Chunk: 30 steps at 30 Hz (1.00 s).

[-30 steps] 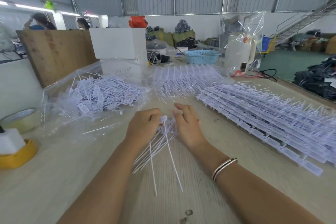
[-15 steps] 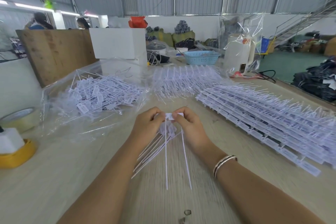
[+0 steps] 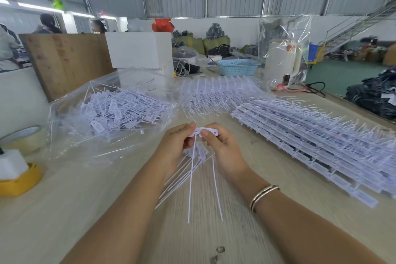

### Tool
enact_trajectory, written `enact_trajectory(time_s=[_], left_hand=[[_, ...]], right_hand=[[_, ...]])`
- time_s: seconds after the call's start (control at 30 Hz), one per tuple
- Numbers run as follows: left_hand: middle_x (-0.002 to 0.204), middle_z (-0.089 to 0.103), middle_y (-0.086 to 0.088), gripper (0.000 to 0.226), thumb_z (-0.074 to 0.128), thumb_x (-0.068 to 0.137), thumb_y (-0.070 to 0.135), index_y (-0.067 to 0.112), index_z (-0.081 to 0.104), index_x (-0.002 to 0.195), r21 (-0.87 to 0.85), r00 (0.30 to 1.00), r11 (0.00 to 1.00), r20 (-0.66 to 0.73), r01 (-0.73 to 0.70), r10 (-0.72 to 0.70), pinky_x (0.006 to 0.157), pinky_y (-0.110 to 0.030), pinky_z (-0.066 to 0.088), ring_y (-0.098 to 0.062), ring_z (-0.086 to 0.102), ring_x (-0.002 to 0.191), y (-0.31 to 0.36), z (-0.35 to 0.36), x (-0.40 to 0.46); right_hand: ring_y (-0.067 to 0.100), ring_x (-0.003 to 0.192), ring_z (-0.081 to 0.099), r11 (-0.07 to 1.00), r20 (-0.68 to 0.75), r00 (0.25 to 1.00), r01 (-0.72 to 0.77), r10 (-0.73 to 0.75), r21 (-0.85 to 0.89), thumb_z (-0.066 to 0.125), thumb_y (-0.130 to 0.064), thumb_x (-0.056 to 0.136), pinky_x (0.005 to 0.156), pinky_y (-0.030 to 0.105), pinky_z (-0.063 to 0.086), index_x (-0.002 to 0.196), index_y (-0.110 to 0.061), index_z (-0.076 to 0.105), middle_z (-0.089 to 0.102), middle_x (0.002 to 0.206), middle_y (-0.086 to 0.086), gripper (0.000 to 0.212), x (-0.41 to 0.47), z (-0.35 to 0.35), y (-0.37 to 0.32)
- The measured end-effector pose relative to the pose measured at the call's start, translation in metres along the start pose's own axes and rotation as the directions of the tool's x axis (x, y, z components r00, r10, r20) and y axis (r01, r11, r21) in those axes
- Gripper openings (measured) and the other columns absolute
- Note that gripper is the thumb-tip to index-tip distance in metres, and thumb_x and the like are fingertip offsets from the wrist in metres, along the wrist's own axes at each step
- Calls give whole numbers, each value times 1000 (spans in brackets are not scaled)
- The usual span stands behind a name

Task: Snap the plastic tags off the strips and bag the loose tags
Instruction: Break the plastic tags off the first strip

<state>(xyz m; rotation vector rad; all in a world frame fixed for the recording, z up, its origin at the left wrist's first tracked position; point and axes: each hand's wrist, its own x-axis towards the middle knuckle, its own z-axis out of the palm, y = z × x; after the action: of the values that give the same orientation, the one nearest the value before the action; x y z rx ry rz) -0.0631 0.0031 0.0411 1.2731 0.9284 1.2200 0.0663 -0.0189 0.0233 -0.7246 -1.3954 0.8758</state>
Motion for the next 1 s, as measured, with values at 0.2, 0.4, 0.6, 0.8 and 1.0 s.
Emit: enact_trajectory(time_s=[0.2, 0.4, 0.6, 0.8, 1.0], left_hand=[[54, 41, -10, 32, 51, 94, 22, 8, 49, 66, -146, 995, 988, -78, 51, -63, 59, -29, 39, -25, 40, 55, 4, 1, 3], [39, 35, 7, 60, 45, 96, 19, 23, 44, 36, -20, 961, 990, -243, -137, 128, 56, -31, 25, -10, 30, 41, 12, -23, 15], [51, 39, -4, 26, 50, 71, 24, 7, 40, 54, 374, 950, 891, -69, -258, 304, 53, -25, 32, -15, 36, 49, 10, -22, 2], [66, 69, -6, 19, 54, 83, 7, 20, 47, 71, 577, 983, 796, 85, -183, 163, 58, -29, 46, -18, 64, 51, 24, -20, 3], [78, 68, 1, 15, 64, 83, 16, 24, 53, 78, 738, 968, 630, 227, -243, 109, 59, -26, 49, -15, 64, 66, 19, 9, 20]], right_hand=[[-1, 57, 46, 995, -74, 993, 83, -87, -55, 49, -3, 96, 60, 12, 39, 80, -8, 58, 53, 65, -8, 18, 0, 0, -7], [13, 79, 56, 972, -200, 973, -155, 119, -176, 50, -28, 97, 74, 20, 41, 88, -16, 62, 59, 83, 3, 19, 6, -1, 2], [16, 128, 33, 597, -127, 964, -246, 234, -764, 44, -43, 97, 95, 30, 17, 131, -22, 53, 42, 132, -4, 41, 14, 11, 26], [13, 125, 39, 808, -244, 962, -242, 126, -537, 42, -25, 99, 109, 35, 20, 128, -25, 54, 43, 128, -8, 31, 11, -8, 18], [12, 112, 48, 869, -426, 895, -312, 133, -385, 43, -14, 97, 108, 41, 30, 102, -23, 63, 52, 110, -8, 22, 13, -32, 15]])
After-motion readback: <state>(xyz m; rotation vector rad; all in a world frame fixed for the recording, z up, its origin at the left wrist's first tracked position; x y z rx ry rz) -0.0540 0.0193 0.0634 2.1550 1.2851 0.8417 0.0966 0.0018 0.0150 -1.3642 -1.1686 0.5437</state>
